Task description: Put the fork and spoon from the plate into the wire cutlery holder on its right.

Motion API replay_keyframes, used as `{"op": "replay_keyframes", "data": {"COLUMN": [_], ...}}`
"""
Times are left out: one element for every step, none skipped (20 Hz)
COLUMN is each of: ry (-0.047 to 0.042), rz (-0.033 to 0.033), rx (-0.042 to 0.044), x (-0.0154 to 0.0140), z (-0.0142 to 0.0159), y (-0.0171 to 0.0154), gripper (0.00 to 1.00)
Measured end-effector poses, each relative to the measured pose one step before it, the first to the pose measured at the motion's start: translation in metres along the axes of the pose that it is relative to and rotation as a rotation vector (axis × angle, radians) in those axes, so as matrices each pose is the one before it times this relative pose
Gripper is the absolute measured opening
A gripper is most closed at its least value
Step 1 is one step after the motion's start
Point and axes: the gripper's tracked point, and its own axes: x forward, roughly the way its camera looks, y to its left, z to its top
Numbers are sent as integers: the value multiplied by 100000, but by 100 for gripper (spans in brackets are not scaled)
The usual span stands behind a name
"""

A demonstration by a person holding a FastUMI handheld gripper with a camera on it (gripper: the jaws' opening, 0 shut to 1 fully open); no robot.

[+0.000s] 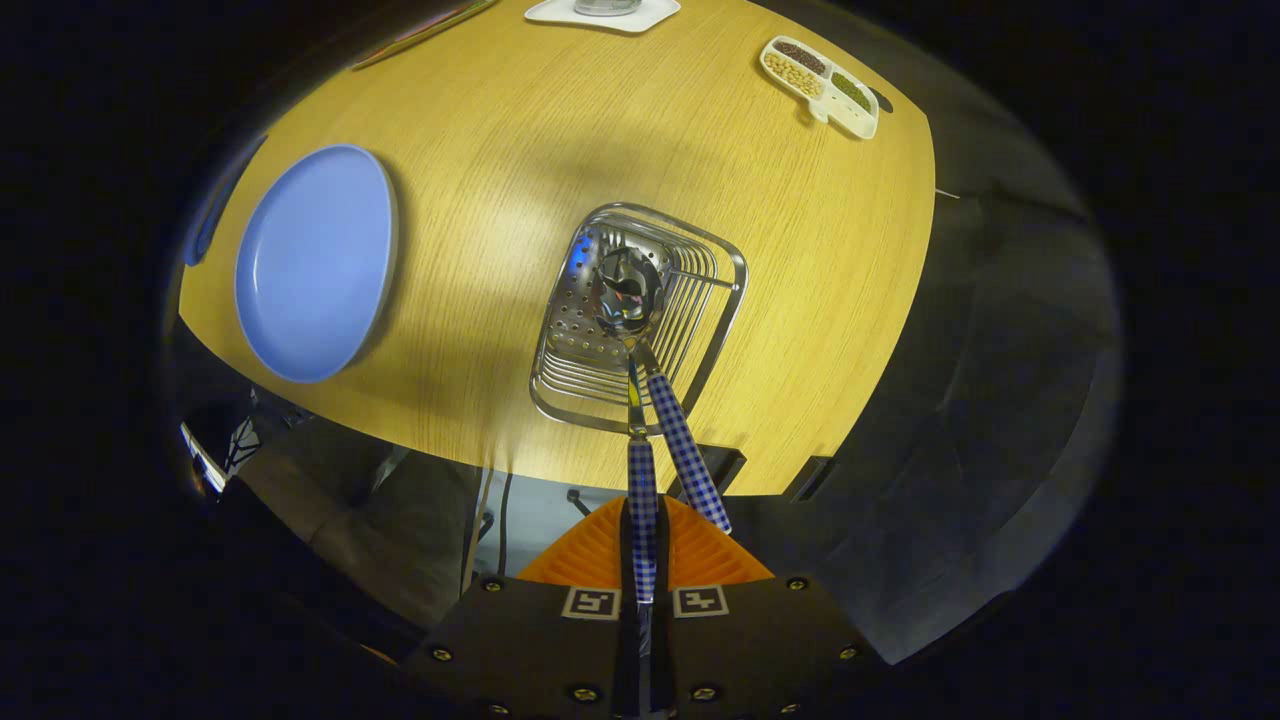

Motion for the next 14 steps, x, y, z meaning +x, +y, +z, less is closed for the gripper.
{"op": "replay_keyframes", "data": {"ry": [-376,0,402,-74,-384,-592,-889,-752,-344,-890,-2066,-2220,-2204,-2588], "rz": [-220,-83,98,130,-120,139,-29,55,944,568,-6,-248,-317,-540], "rx": [-318,-369,-469,-263,-197,238,500,1162,792,373,320,668,882,898], "x": [134,-11,136,2,261,-186,101,-25,-266,-126,-420,-555,-241,-1177], "z": [230,175,99,213,124,157,-6,145,-15,-66,202,95,52,138], "y": [-173,-28,-2,-46,-55,-26,-73,-75,284,114,-8,-6,-86,430], "gripper": [5,5,5,5,7,10,11,11,13,14,26,36,56,77]}}
